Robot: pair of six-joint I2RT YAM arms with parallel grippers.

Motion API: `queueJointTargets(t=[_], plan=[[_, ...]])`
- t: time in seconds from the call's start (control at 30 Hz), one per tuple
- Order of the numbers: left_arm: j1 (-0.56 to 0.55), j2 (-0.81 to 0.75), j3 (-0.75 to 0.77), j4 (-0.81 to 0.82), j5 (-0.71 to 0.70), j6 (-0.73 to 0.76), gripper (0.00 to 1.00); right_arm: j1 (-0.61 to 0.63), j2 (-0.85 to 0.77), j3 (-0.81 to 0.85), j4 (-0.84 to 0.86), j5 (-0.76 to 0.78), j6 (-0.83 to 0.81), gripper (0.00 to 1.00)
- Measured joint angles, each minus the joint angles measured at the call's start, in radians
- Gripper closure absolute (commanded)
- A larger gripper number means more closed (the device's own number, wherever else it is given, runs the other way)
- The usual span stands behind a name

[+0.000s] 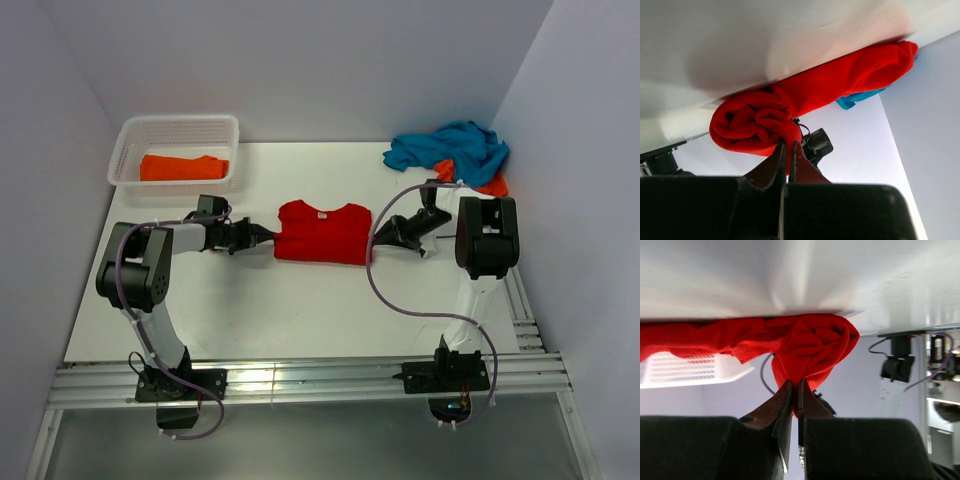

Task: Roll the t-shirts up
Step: Roll the tshirt

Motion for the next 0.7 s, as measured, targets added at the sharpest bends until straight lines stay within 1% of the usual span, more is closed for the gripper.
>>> queueJointTargets(t=[0.07, 0.1, 0.13, 0.17, 0.2, 0.23, 0.27, 0.3, 0.33, 0.37, 0.43, 0.5, 0.7], plan=[[0.0, 0.019, 0.022, 0.005, -0.004, 0.005, 0.99, 0.0, 0.013, 0.019, 0.005, 0.004, 0.033, 1.0], [0.0, 0.028, 0.032, 0.009, -0.004, 0.008, 0.99, 0.0, 0.021, 0.032, 0.005, 0.006, 0.047, 0.96], [0.0, 0.039, 0.044, 0.014, -0.005, 0.014, 0.96, 0.0, 0.029, 0.045, 0.006, 0.01, 0.058, 0.94], [0.0, 0.047, 0.053, 0.016, -0.005, 0.014, 0.92, 0.0, 0.036, 0.056, 0.005, 0.013, 0.064, 0.84], [0.0, 0.052, 0.059, 0.019, -0.005, 0.015, 0.88, 0.0, 0.043, 0.069, 0.005, 0.016, 0.069, 0.79], [0.0, 0.054, 0.061, 0.021, -0.004, 0.016, 0.71, 0.0, 0.053, 0.084, 0.003, 0.021, 0.071, 0.73], [0.0, 0.057, 0.063, 0.025, -0.004, 0.017, 0.65, 0.0, 0.063, 0.102, -0.003, 0.03, 0.068, 0.63], [0.002, 0.06, 0.067, 0.027, -0.005, 0.021, 0.58, 0.0, 0.08, 0.131, -0.016, 0.043, 0.059, 0.6], [0.003, 0.064, 0.072, 0.03, -0.004, 0.022, 0.47, -0.002, 0.097, 0.159, -0.026, 0.054, 0.044, 0.58], [0.005, 0.067, 0.076, 0.035, -0.005, 0.024, 0.43, -0.003, 0.113, 0.188, -0.029, 0.065, 0.024, 0.54], [0.009, 0.07, 0.079, 0.045, -0.006, 0.02, 0.36, -0.006, 0.124, 0.209, -0.024, 0.071, 0.001, 0.51], [0.011, 0.07, 0.079, 0.055, -0.01, 0.018, 0.35, -0.008, 0.124, 0.208, -0.023, 0.071, -0.011, 0.46], [0.013, 0.07, 0.073, 0.093, -0.013, 0.006, 0.3, -0.01, 0.122, 0.208, -0.023, 0.072, -0.035, 0.45]])
